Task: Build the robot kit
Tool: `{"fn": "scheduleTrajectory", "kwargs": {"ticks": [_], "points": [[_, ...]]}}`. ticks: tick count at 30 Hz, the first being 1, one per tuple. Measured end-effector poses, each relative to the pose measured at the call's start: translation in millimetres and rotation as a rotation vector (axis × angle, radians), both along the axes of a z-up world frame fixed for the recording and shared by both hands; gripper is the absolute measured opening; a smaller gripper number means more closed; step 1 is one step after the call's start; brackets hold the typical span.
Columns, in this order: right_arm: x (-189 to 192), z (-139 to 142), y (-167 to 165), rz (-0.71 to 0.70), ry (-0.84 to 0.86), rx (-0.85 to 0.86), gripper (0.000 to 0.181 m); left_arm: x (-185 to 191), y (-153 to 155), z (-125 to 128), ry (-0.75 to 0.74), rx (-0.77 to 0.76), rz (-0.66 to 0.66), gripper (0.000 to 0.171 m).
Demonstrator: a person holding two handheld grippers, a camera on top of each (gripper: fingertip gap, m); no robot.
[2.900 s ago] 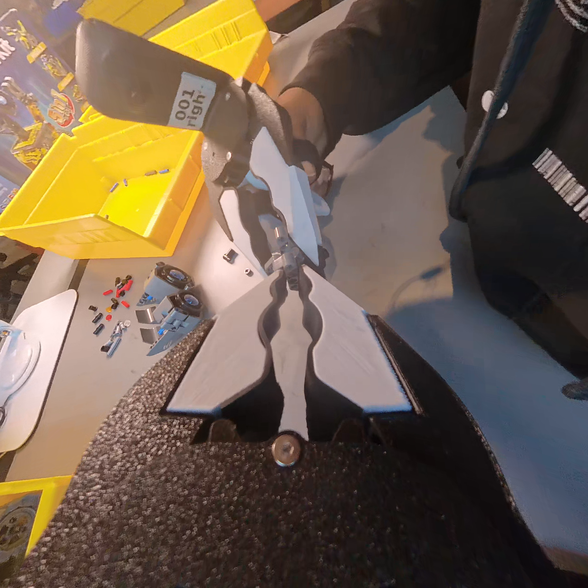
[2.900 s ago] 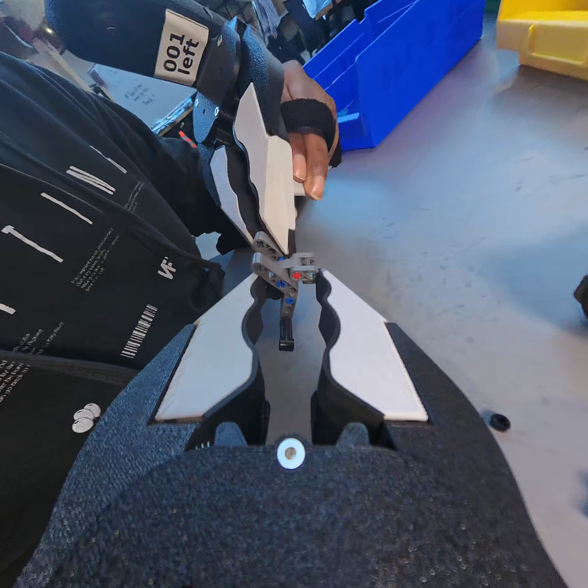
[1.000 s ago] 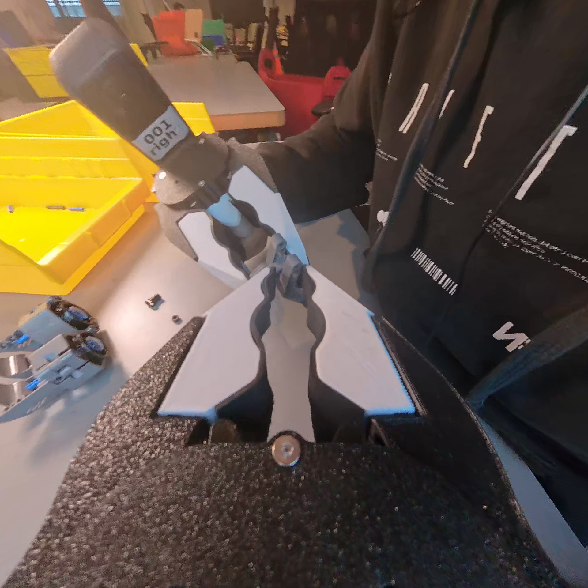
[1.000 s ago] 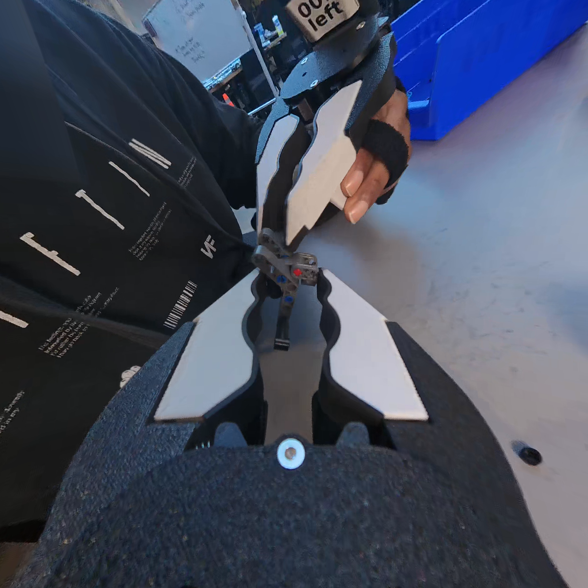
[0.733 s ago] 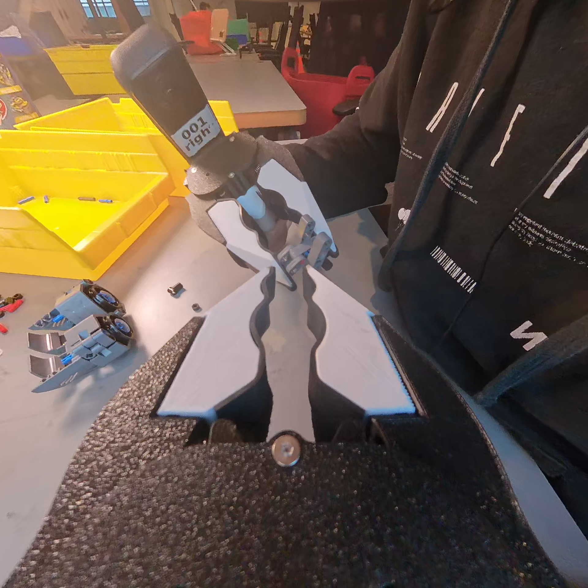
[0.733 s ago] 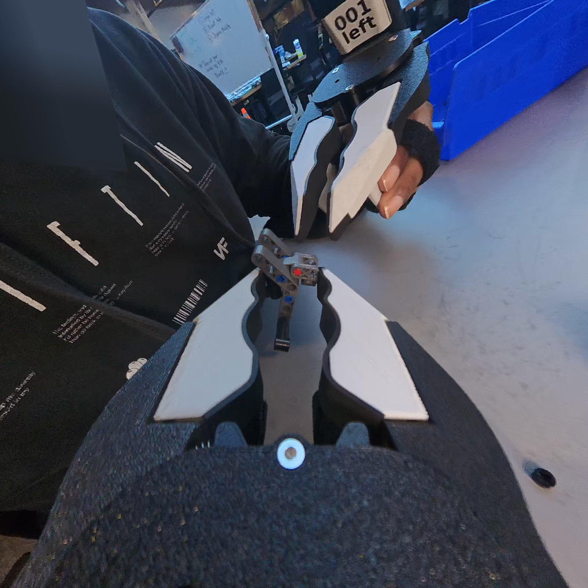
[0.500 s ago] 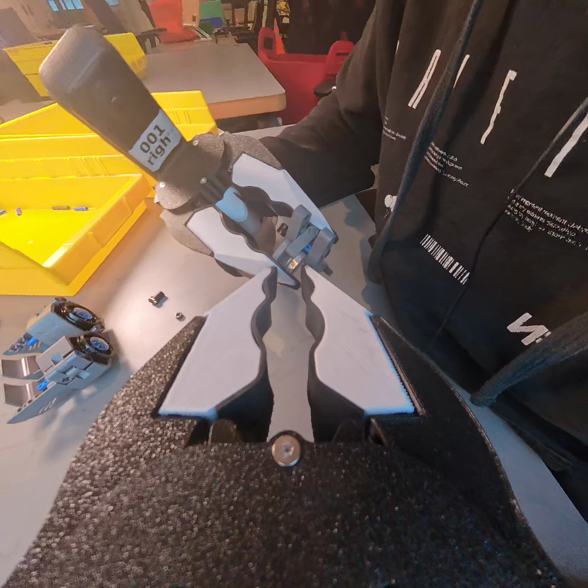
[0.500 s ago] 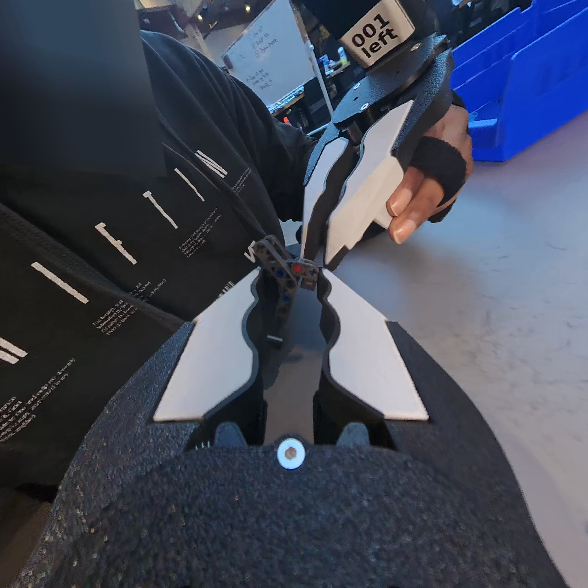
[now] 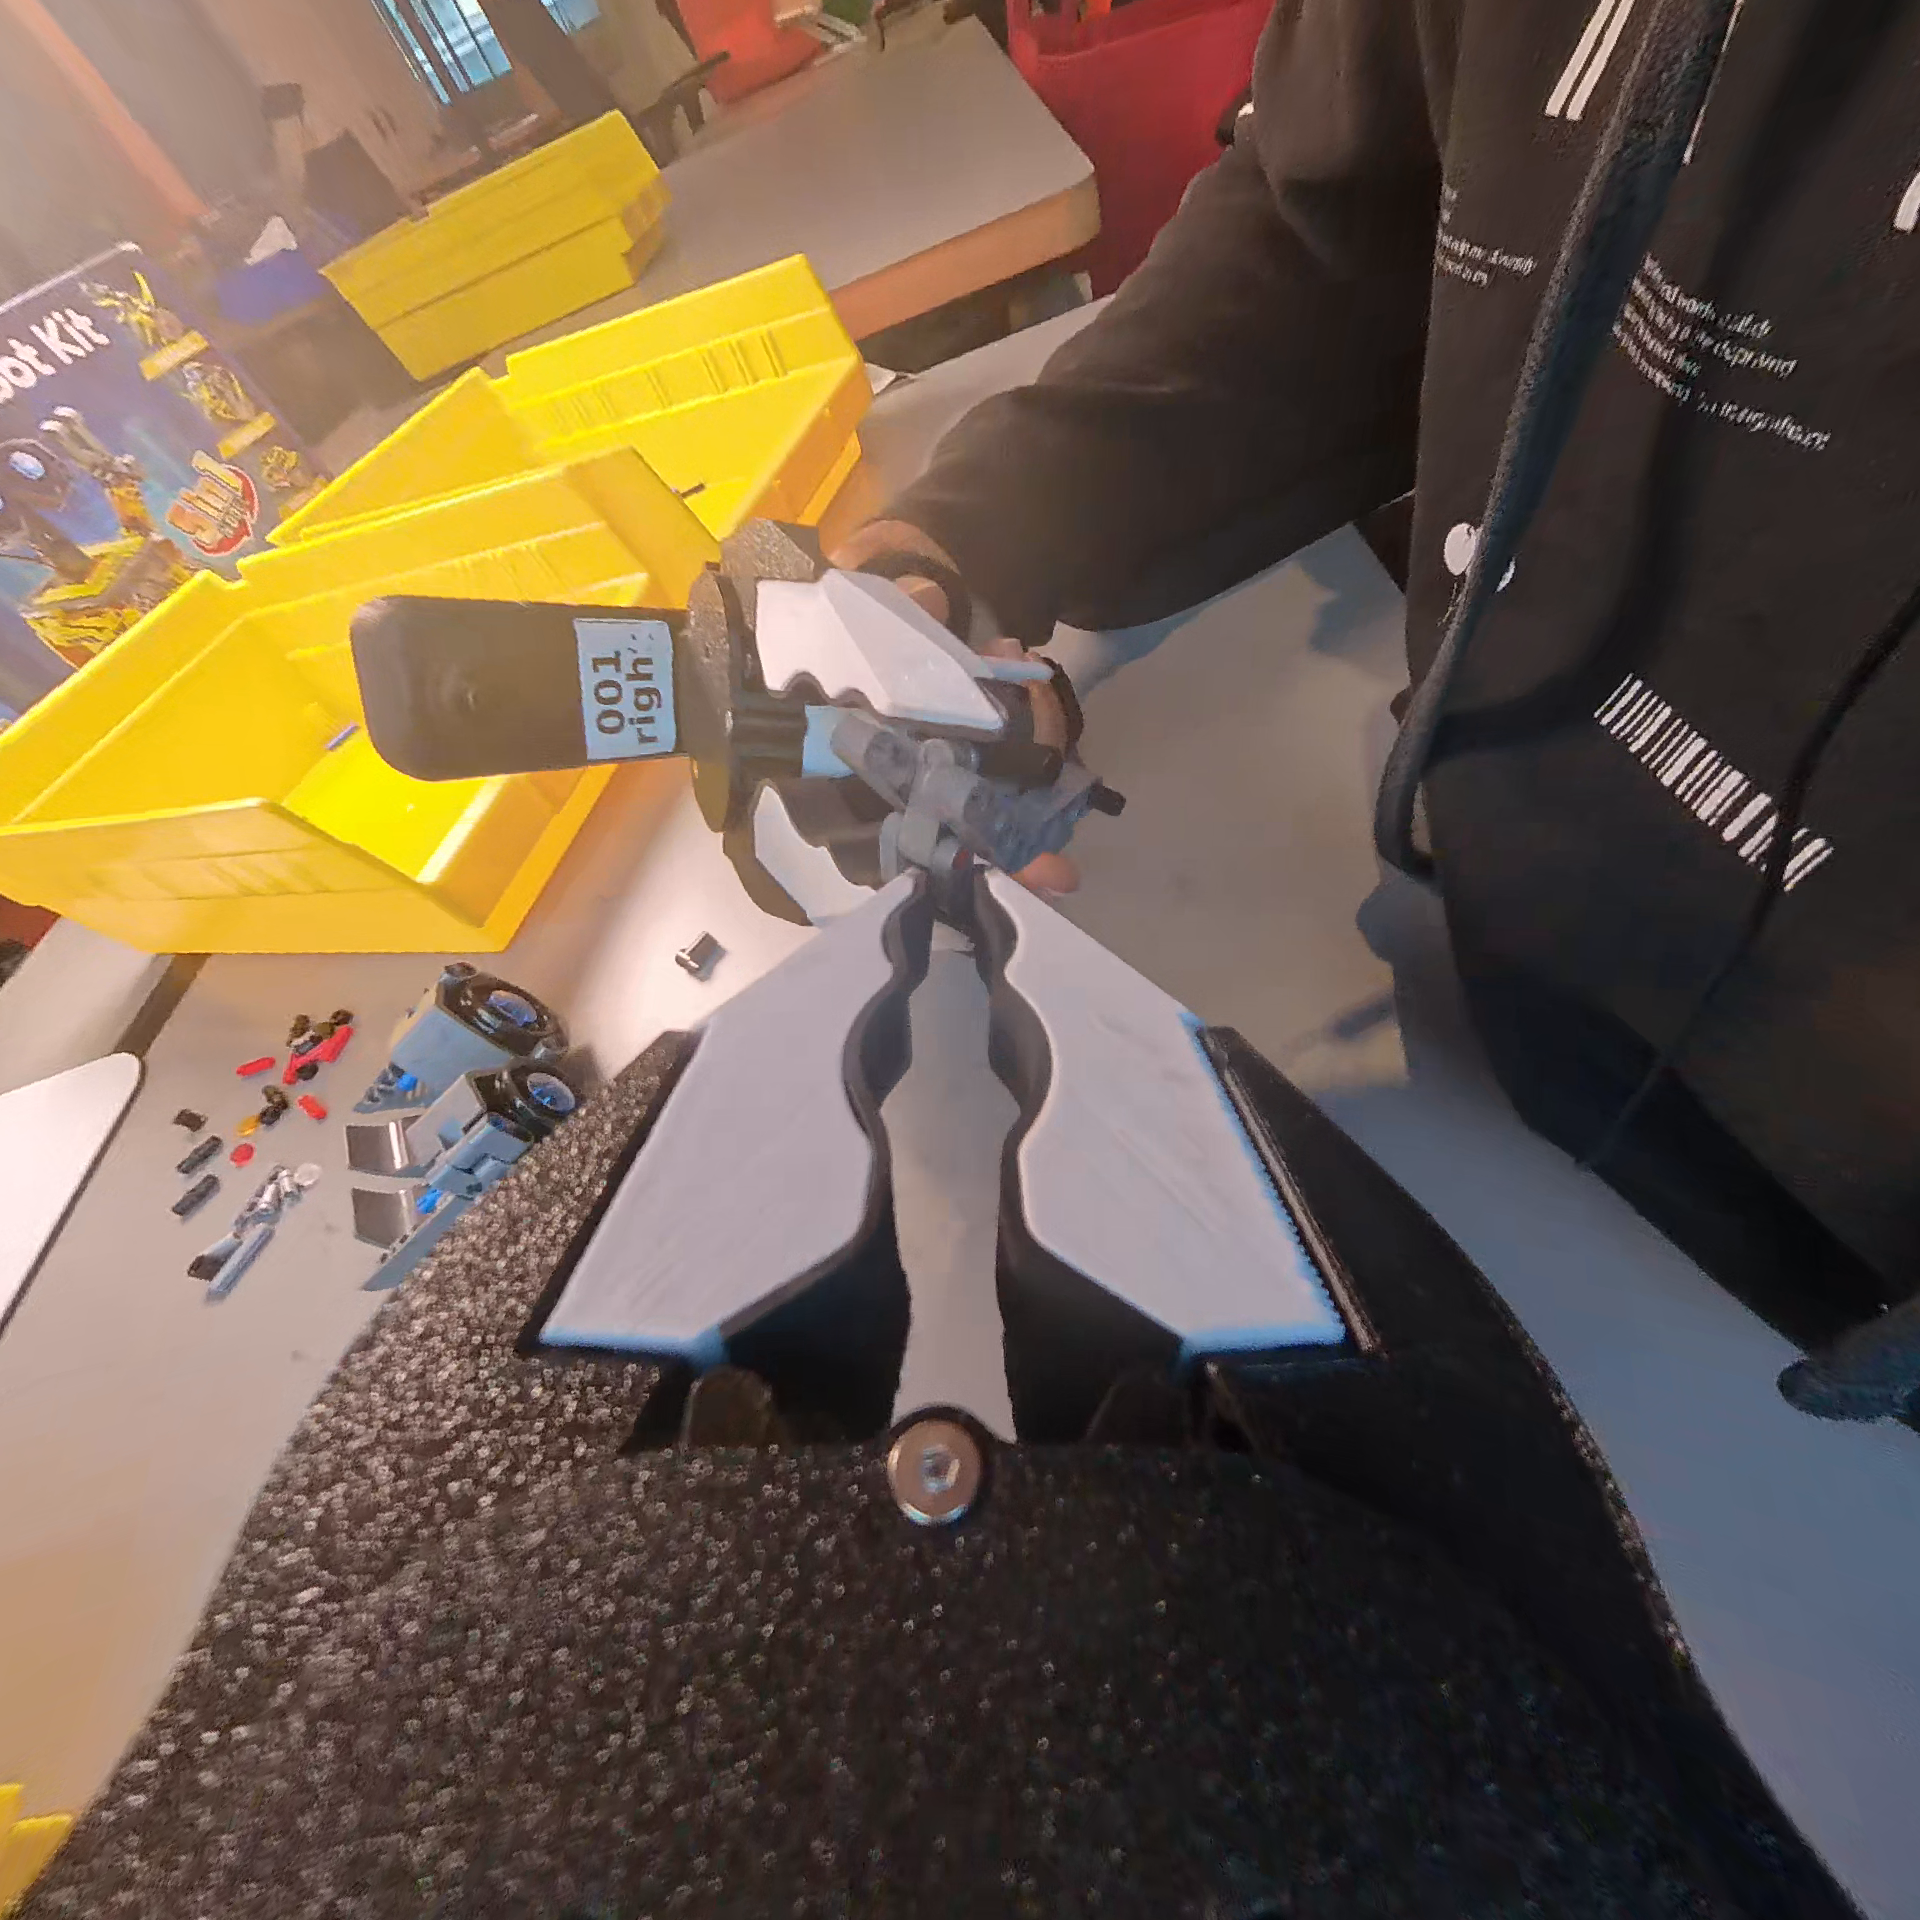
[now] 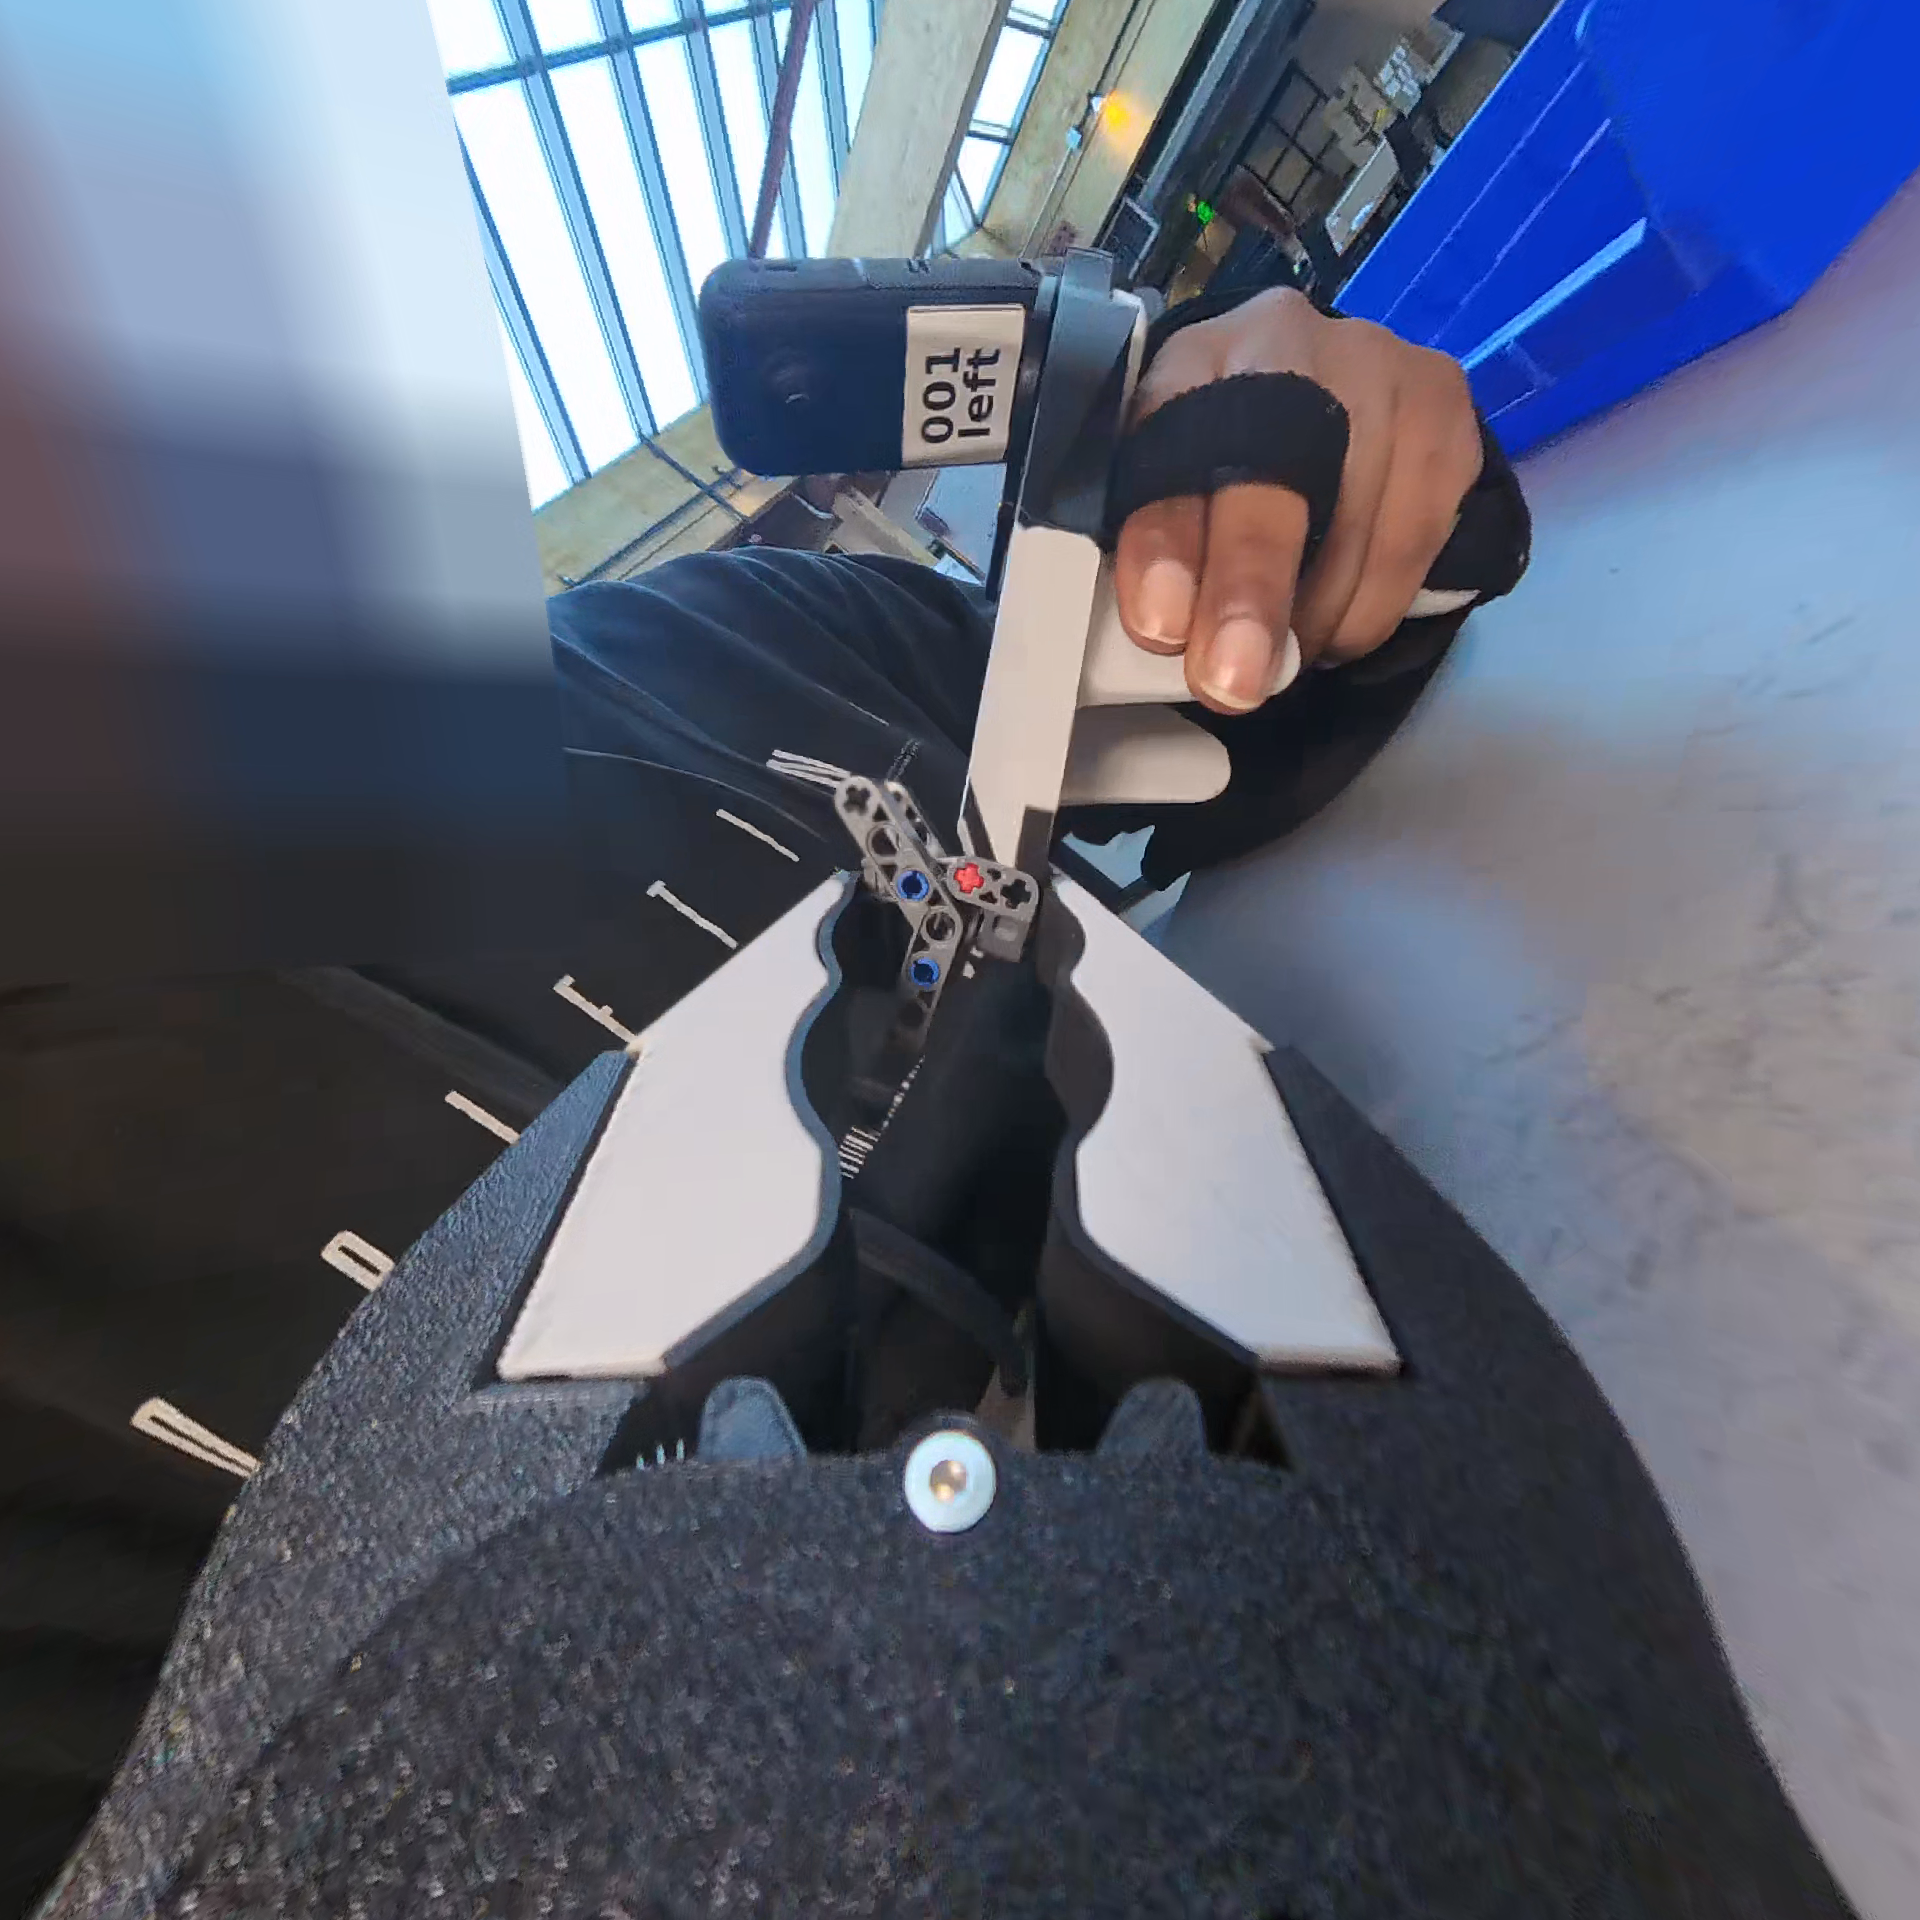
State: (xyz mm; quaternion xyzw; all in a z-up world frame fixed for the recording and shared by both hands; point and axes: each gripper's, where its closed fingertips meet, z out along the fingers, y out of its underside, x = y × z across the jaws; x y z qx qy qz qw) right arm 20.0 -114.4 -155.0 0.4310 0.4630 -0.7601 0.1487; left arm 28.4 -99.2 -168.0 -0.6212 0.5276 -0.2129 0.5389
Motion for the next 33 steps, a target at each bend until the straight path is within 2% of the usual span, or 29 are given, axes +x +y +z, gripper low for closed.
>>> {"fn": "scheduleTrajectory", "kwargs": {"ticks": [4,7,9,11,13,15,17,20,27,33], "points": [[-6.1,0.7,8.2,-0.062,0.007,0.015,0.035,-3.2,4.9,-1.1,-0.011,-0.047,0.028,0.006],[-18.0,-3.7,39.8,-0.269,0.030,0.171,0.040,-16.0,18.2,-7.2,0.022,-0.073,0.120,0.005],[-22.1,-3.0,64.1,-0.447,0.086,0.397,0.057,-27.2,30.2,-14.3,0.056,-0.110,0.213,0.003],[-22.8,-2.7,72.7,-0.554,0.154,0.717,0.059,-37.8,41.2,-25.0,0.092,-0.166,0.306,0.003],[-27.3,-5.6,70.2,-0.617,0.212,1.010,0.056,-42.3,47.2,-32.8,0.105,-0.207,0.361,0.003],[-34.1,-17.5,70.7,-0.672,0.218,1.255,0.046,-42.7,50.3,-36.8,0.093,-0.252,0.392,0.003],[-37.1,-34.3,73.9,-0.675,0.203,1.425,0.038,-43.4,51.7,-39.3,0.092,-0.275,0.408,0.003],[-39.8,-41.1,72.2,-0.675,0.206,1.412,0.024,-42.6,50.8,-38.7,0.106,-0.263,0.417,0.003],[-37.5,-16.8,76.3,-0.742,0.288,1.202,0.024,-43.7,52.7,-11.6,-0.065,-0.220,0.398,0.005],[-34.5,-8.3,76.3,-0.769,0.356,1.210,0.024,-42.4,50.3,-1.4,-0.100,-0.188,0.377,0.010]]}}
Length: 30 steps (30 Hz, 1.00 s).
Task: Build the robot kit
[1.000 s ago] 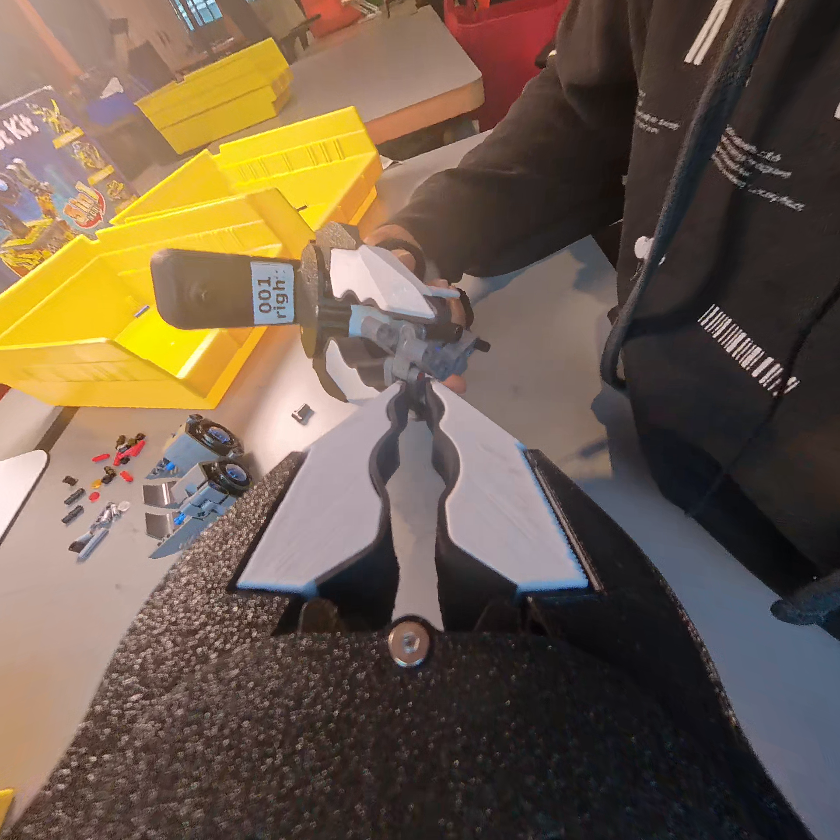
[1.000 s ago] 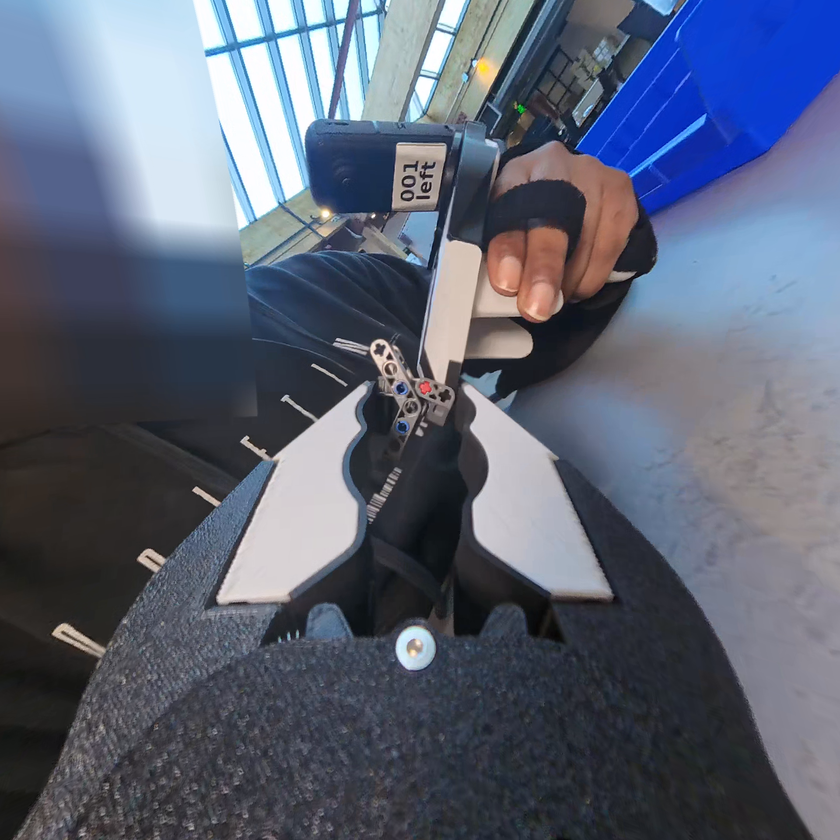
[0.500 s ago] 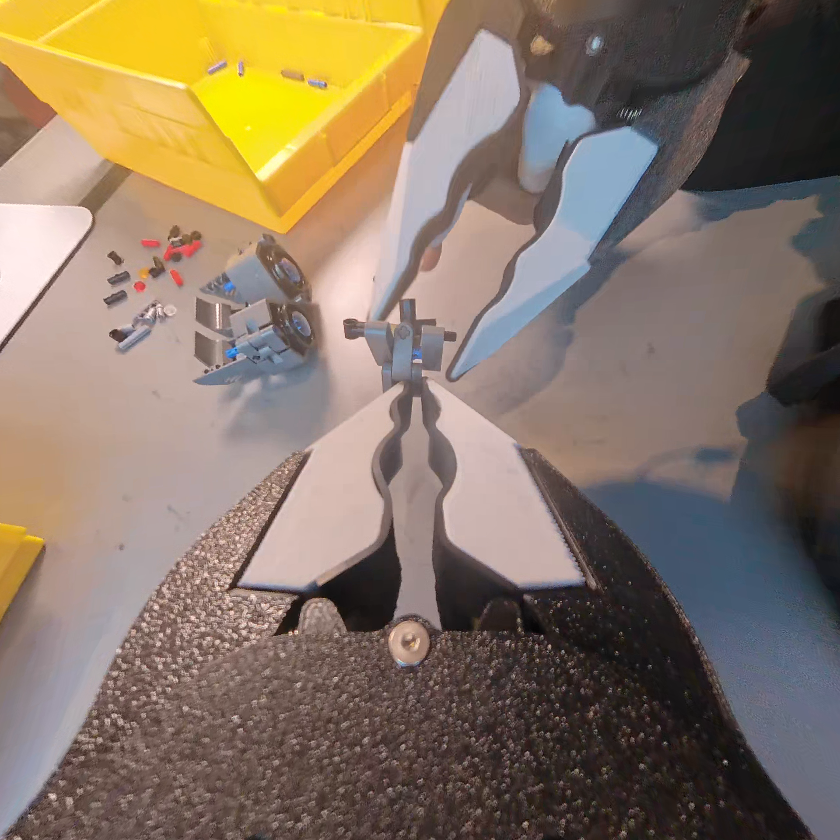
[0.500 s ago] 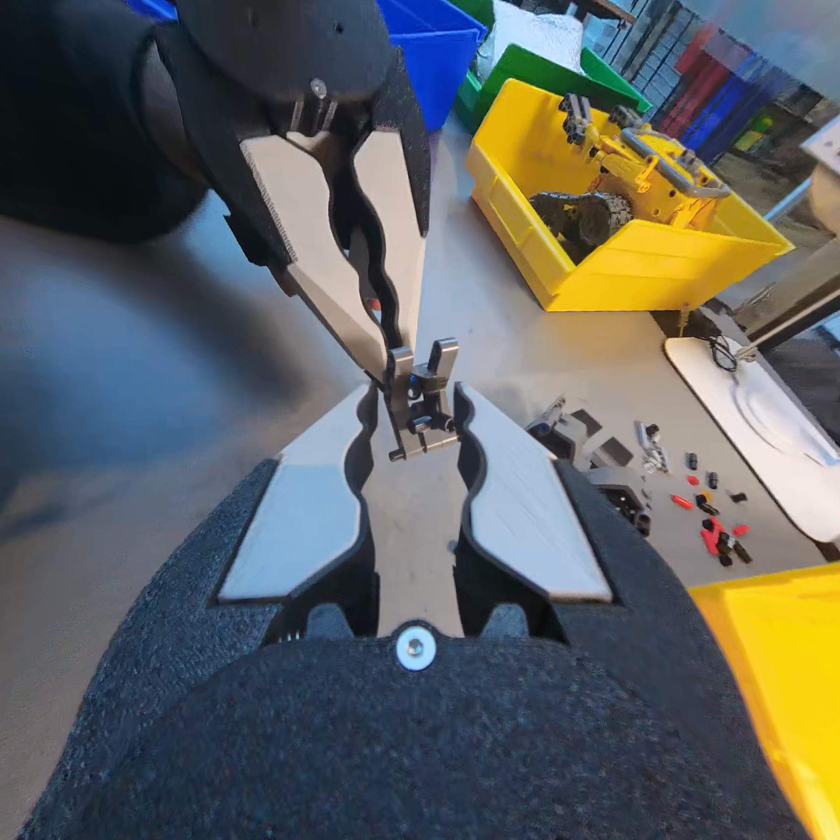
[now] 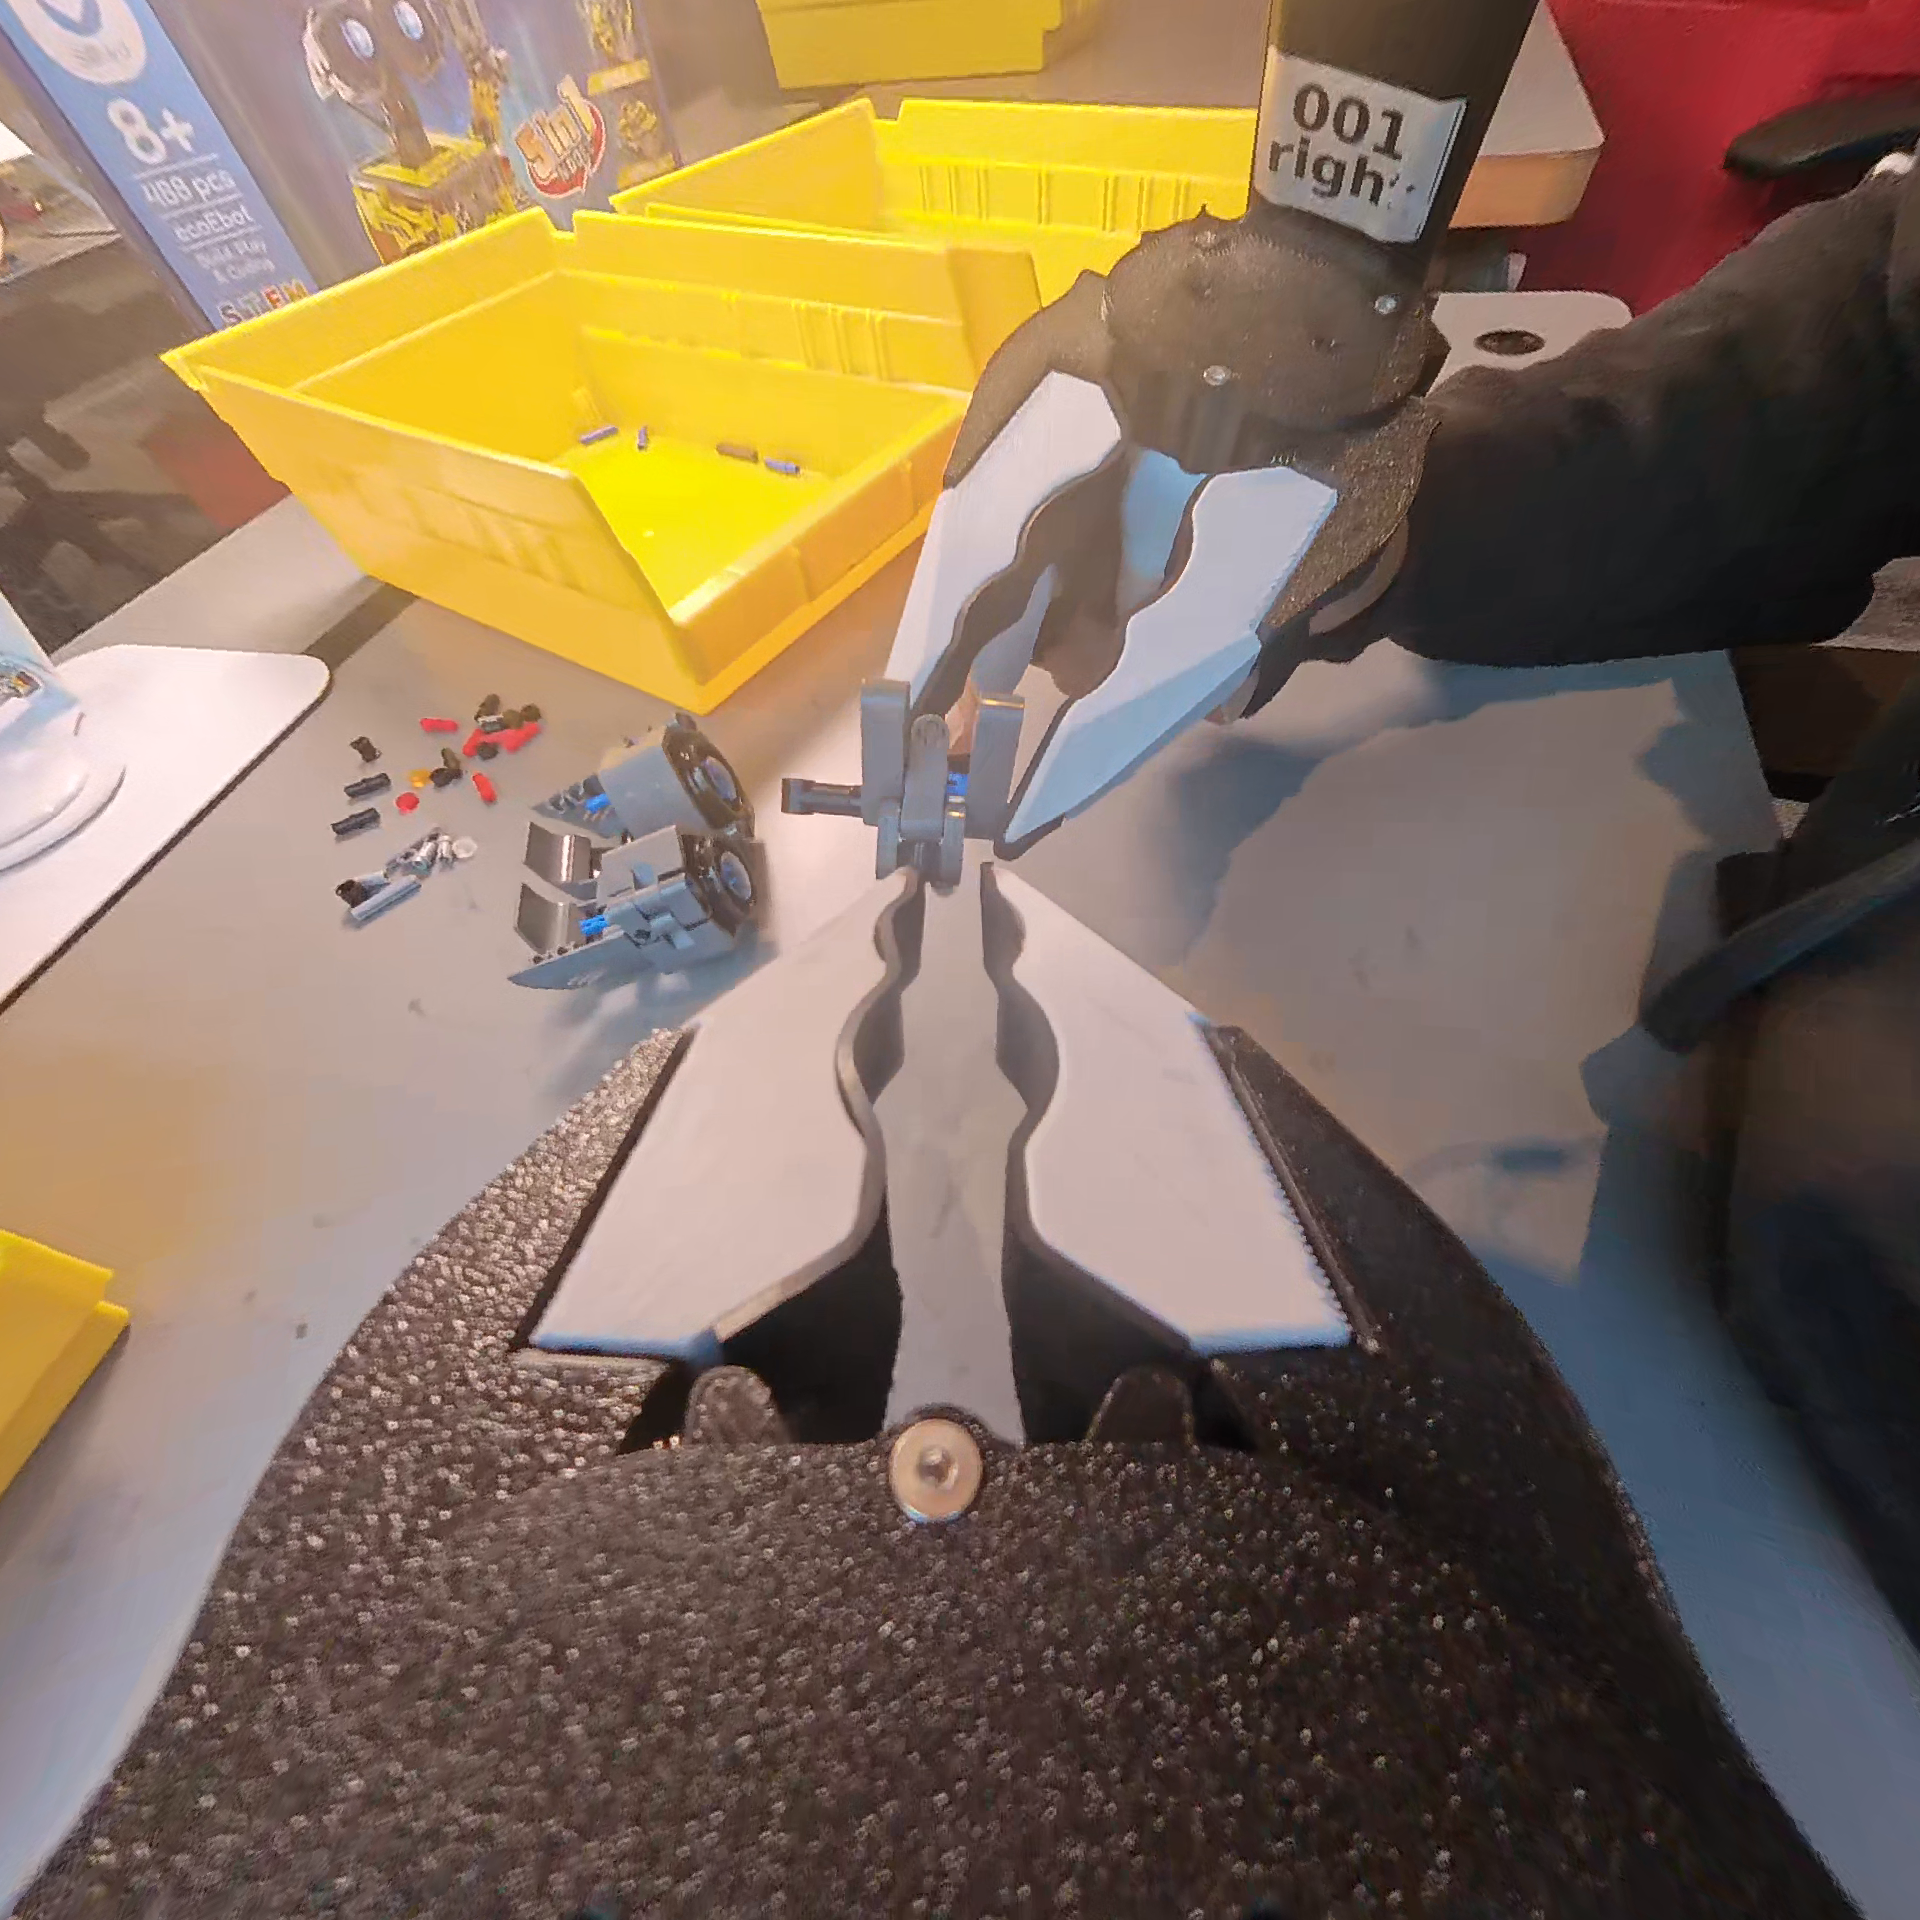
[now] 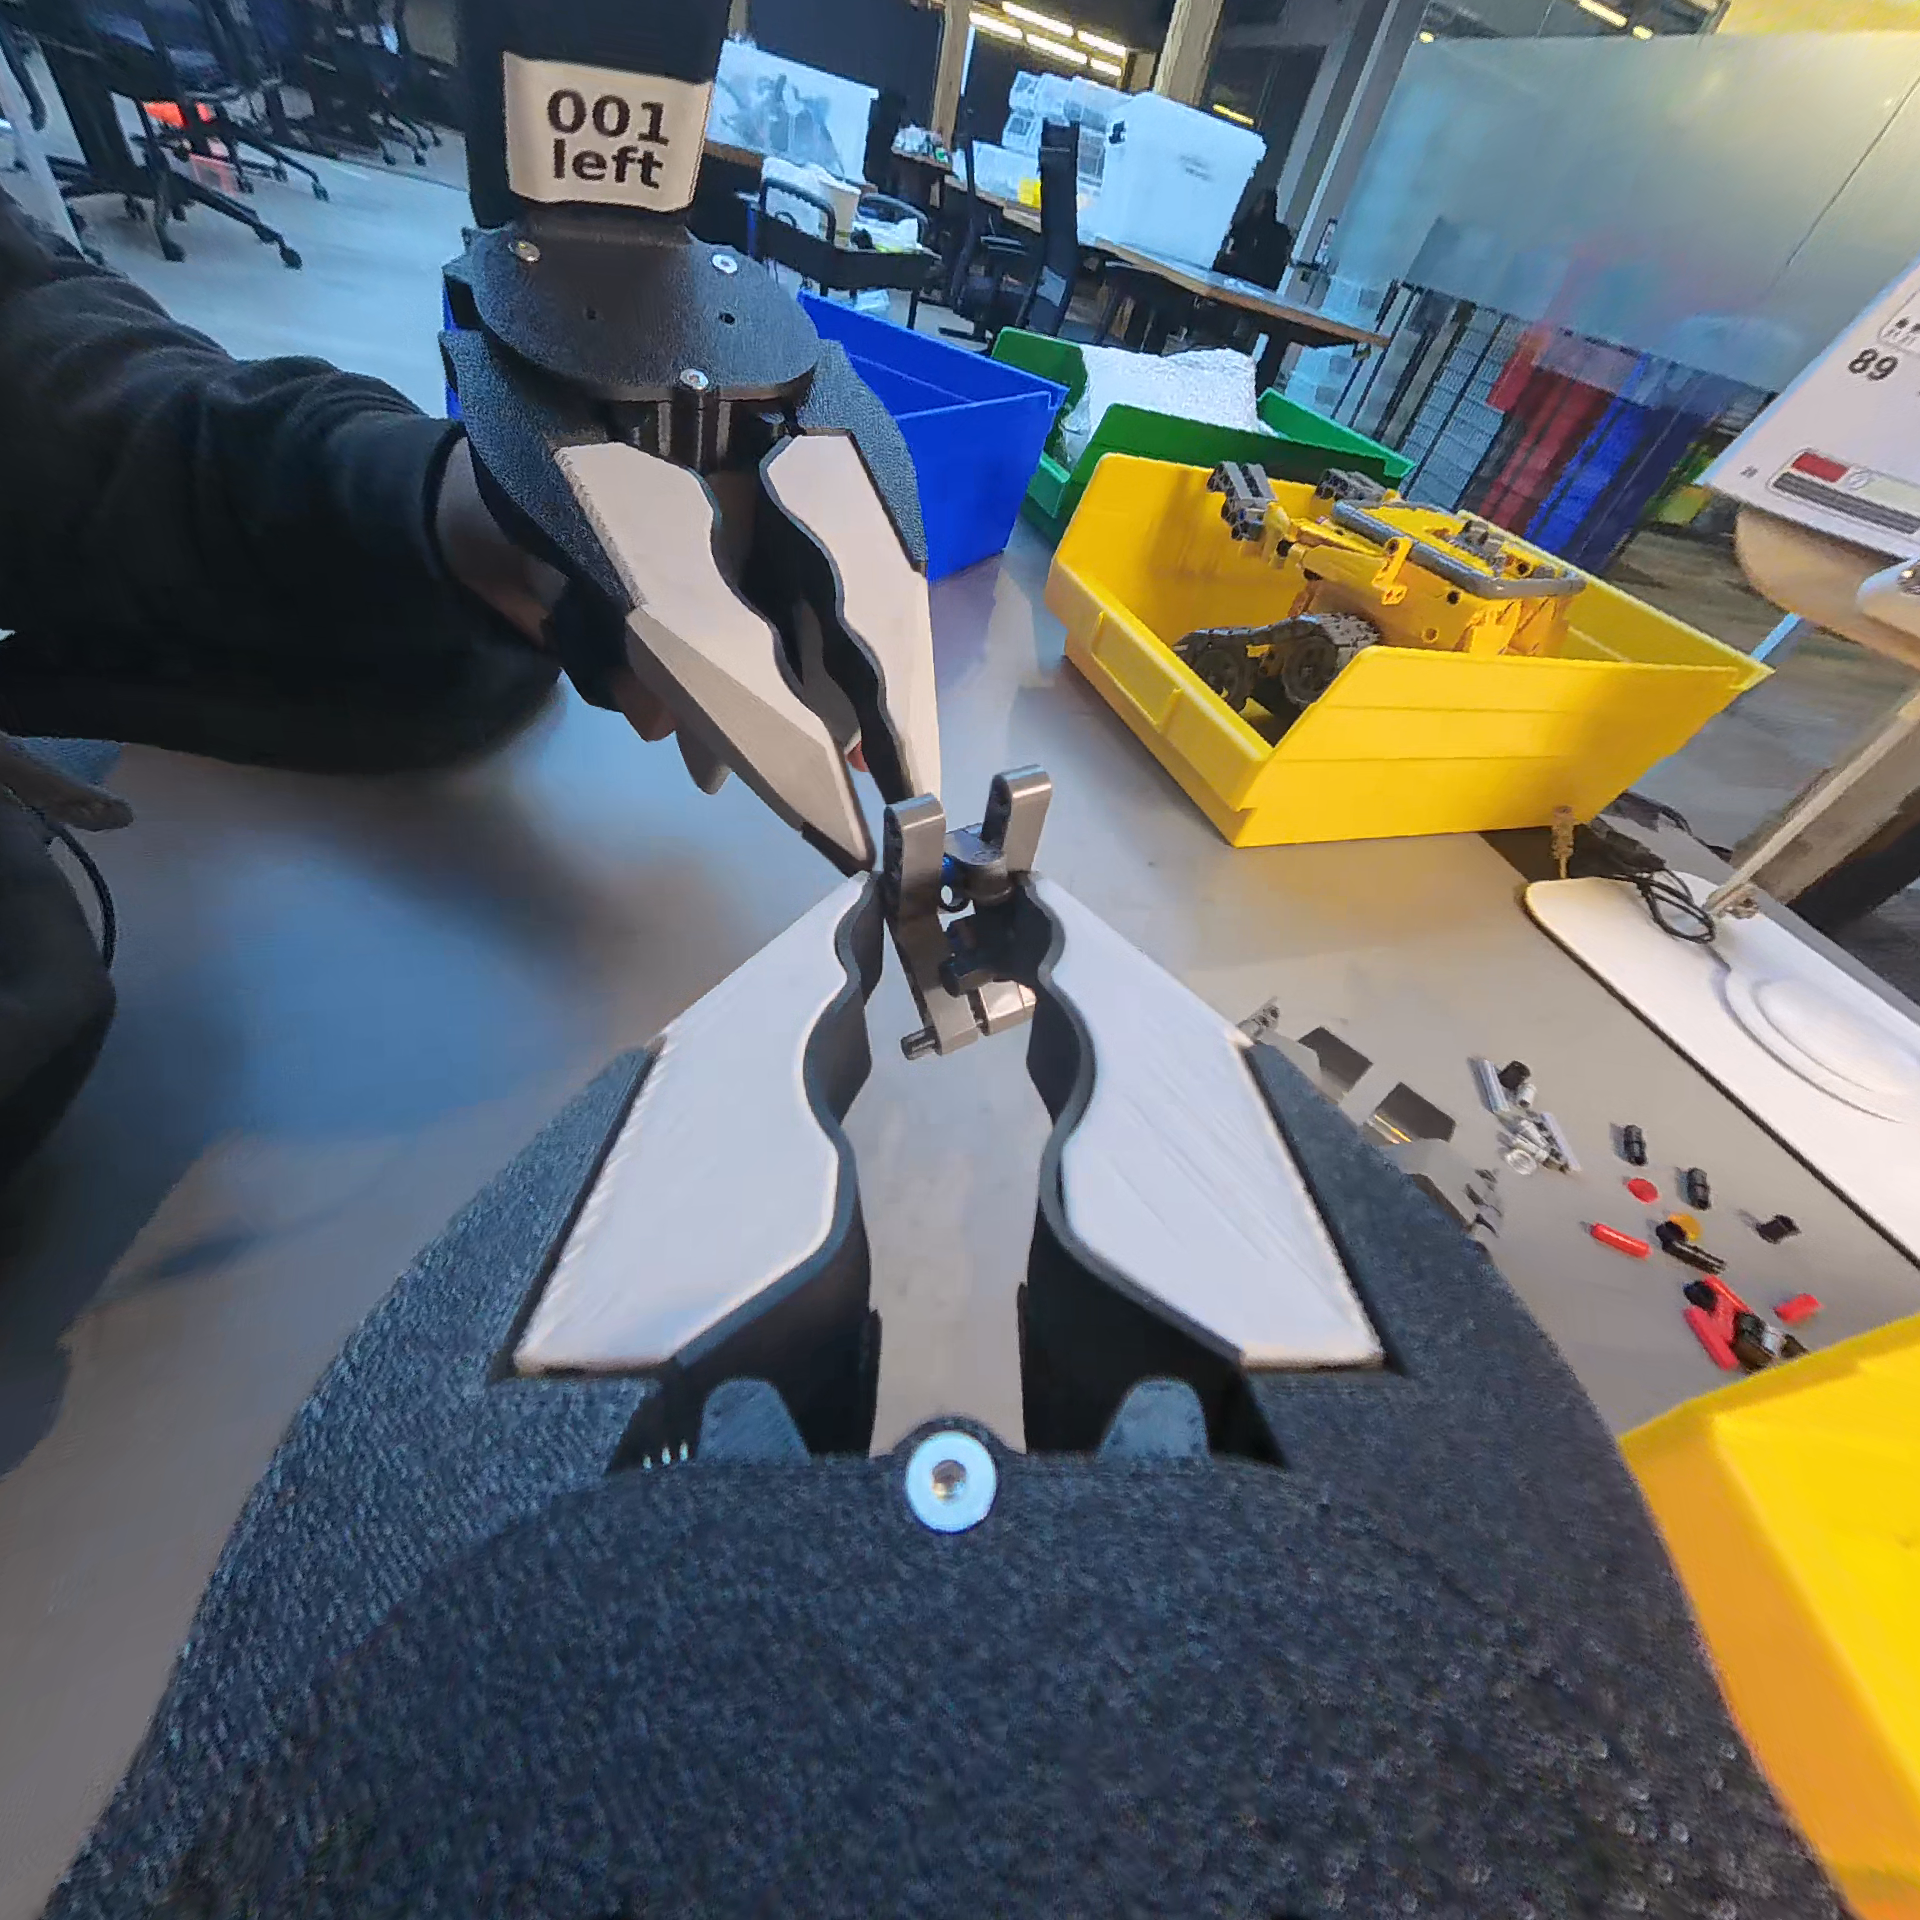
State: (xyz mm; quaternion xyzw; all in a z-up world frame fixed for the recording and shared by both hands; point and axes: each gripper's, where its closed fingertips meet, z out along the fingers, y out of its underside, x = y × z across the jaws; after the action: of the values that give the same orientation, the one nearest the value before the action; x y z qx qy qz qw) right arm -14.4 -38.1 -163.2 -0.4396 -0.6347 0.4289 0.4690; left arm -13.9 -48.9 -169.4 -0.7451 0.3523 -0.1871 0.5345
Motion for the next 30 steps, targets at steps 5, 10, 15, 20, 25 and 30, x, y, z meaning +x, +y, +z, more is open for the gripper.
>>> {"fn": "scheduleTrajectory", "kwargs": {"ticks": [5,10,15,20,25,30], "points": [[0.2,2.4,-6.6,0.022,0.018,0.047,0.024,-4.3,5.1,-0.2,0.036,0.025,0.036,0.033],[-0.3,3.7,-12.8,0.031,0.023,0.093,0.023,4.5,0.3,-4.1,0.073,0.039,-0.003,0.017],[-5.4,0.9,-1.7,-0.053,-0.027,-0.088,0.025,-3.7,9.6,-4.4,0.127,0.078,0.088,0.016],[-10.9,-9.1,14.3,-0.187,-0.086,-0.284,0.024,-11.8,23.1,-13.4,0.196,0.091,0.204,0.015],[-14.4,-8.0,26.9,-0.286,-0.093,-0.400,0.023,-17.8,35.4,-13.5,0.294,0.160,0.287,0.015],[-16.1,-7.7,32.1,-0.326,-0.094,-0.420,0.018,-23.0,41.2,-12.0,0.326,0.190,0.324,0.015]]}}
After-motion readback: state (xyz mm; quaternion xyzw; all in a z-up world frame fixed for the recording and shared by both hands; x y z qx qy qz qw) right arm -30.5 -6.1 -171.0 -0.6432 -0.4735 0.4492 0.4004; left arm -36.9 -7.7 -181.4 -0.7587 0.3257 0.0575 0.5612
